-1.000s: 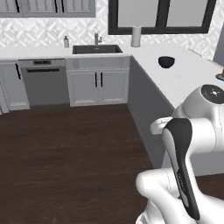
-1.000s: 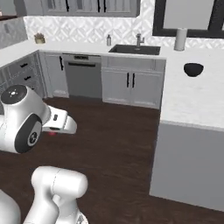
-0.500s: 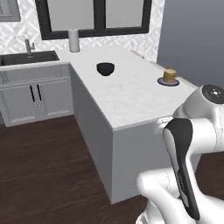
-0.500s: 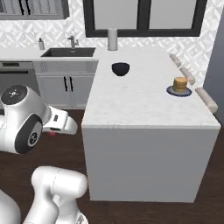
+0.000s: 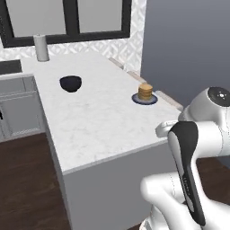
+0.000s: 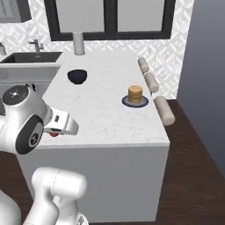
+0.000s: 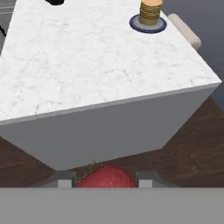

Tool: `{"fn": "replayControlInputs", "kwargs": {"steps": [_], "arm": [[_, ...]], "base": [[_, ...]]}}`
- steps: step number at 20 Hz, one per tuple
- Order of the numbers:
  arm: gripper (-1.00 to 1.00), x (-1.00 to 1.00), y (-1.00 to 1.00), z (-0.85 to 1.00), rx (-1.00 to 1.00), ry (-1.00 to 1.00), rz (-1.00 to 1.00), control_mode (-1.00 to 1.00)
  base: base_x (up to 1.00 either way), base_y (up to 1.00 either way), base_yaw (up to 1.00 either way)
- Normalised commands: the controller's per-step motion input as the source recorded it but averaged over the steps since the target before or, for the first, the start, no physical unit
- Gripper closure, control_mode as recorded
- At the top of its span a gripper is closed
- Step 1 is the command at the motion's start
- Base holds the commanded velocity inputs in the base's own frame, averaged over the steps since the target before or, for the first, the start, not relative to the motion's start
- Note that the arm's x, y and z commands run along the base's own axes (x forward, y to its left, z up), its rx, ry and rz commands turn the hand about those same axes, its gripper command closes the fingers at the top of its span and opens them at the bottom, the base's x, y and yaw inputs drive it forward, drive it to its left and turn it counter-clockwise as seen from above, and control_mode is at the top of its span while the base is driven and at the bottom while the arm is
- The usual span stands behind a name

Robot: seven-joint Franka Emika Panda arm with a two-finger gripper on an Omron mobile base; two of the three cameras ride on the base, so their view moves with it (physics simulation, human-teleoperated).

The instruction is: Take the strawberry from the fridge and place it on top of the pancake, located on the dining counter.

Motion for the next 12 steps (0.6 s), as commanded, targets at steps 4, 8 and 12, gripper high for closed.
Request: {"fn": "replayControlInputs", "kwargs": {"steps": [4,8,12], "arm": [[1.00,0.00,0.00,0.00,0.00,0.00,0.00,1.00],[1.00,0.00,0.00,0.00,0.00,0.00,0.00,1.00],[1.00,0.00,0.00,0.00,0.00,0.00,0.00,1.00]], "base": [[0.65,-1.00,0.00],[0.43,-1.00,0.06],[0.35,-1.00,0.20]]}}
